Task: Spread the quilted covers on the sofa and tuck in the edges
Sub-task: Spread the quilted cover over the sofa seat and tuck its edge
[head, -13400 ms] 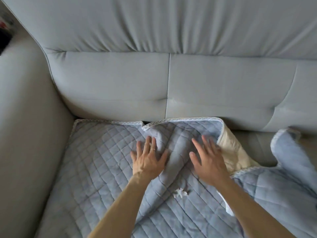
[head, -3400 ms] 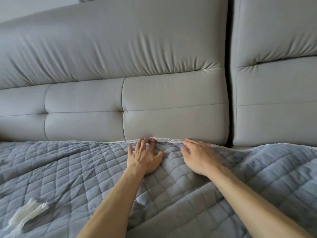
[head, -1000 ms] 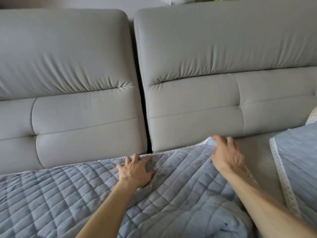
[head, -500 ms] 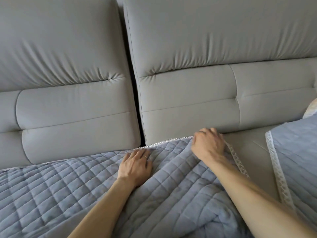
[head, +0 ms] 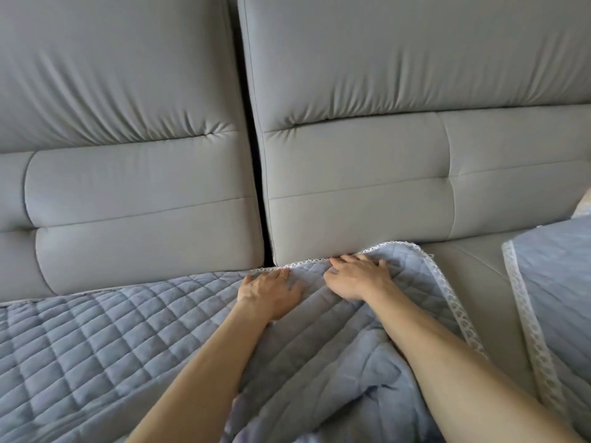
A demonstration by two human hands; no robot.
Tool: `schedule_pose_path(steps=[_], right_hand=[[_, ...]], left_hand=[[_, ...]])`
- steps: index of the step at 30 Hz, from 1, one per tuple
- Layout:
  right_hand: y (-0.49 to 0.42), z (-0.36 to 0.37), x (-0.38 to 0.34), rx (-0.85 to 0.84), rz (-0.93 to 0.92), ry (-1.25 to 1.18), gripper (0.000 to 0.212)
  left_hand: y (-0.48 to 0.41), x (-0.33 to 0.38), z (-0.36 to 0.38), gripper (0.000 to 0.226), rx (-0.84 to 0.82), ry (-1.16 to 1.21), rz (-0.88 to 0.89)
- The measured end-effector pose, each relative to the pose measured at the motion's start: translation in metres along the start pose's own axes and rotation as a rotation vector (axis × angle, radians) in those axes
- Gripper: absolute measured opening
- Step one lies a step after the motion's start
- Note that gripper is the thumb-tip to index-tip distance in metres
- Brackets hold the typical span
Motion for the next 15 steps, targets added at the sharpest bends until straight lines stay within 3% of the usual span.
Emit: schedule_pose_path(steps=[2,4,6,9,15], right_hand=[[0.007,-0.006,0.007,0.035,0.008,-0.096,0.055],[0.013,-0.027,0.028,0.258,0.092,-0.111,0.046],[0.025,-0.039,0.061,0.448,0.246,-0.015,0.042],[0.039,-0.026,0.096,0.373,0.457,-0.106,0.040],[0.023,-0.018,0.108,0.455,0.402,-0.139,0.036]], left_hand=[[0.001,0.012,-0.016,0.055,0.034,0.016,-0.026],[-0.003,0.032,-0.029,0.050,0.170,0.028,0.073],[-0.005,0.054,-0.022,0.051,0.176,0.072,0.233],[-0.011,0.068,0.008,0.059,0.103,0.069,0.314],[-0.021,0.070,0.014,0.061,0.084,0.111,0.223]])
Point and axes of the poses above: each hand's wrist, its own y-axis away from the middle knuckle, its own z-axis out of the palm, x = y × z, the point moved 5 cm from there along -y, towards the middle knuckle, and after that the axes turned 8 degrees about x, right-handed, at the moved point
